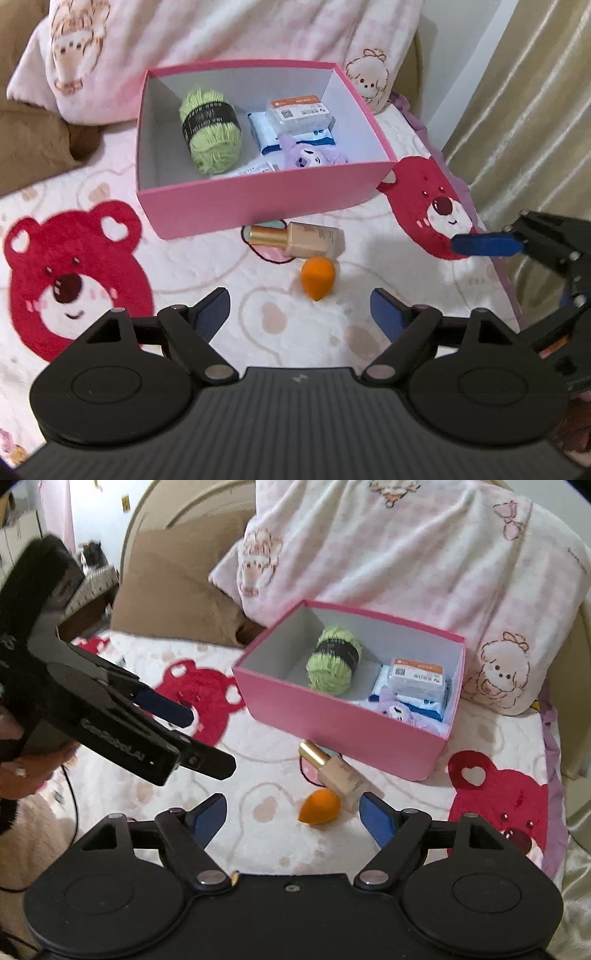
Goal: Organize objects
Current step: 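Move the left tool to the orange sponge and close on it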
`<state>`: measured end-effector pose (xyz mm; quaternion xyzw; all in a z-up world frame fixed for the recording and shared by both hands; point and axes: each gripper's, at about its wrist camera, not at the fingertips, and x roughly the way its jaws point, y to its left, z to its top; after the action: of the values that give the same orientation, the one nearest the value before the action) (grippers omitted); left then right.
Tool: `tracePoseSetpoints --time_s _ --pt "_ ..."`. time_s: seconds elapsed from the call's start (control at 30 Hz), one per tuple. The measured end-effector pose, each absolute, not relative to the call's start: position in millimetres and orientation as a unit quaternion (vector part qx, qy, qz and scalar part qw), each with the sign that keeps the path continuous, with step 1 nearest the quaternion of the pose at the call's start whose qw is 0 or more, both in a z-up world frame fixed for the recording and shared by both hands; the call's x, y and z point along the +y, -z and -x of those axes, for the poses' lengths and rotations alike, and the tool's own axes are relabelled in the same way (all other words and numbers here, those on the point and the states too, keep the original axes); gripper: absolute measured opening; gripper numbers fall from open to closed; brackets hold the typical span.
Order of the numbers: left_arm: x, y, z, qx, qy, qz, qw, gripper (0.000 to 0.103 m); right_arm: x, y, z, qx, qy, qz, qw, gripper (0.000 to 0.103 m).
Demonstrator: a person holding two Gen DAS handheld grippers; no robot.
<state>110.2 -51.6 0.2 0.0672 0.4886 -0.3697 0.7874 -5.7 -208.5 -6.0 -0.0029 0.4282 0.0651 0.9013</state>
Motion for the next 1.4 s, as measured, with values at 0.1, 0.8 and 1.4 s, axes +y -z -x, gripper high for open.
tracePoseSetpoints --time_s 0.1,0.8,1.4 --pt "-52.4 17.3 -112.2 0.492 0.369 -0.051 0.787 0.082 -202.7 29.3 0.1 0.435 -0.058 0.024 0.898 0.083" --pt "-71.8 118.1 -117.2 0.483 0.39 0.016 0.784 0.079 -205.9 145.9 -19.3 0.397 -0.015 0.026 0.917 0.08" --pt "-85.2 139.7 -121.6 0.445 0.392 0.055 0.803 0.035 -186.7 158.9 -35.1 0.371 -0.003 0.061 0.927 0.047"
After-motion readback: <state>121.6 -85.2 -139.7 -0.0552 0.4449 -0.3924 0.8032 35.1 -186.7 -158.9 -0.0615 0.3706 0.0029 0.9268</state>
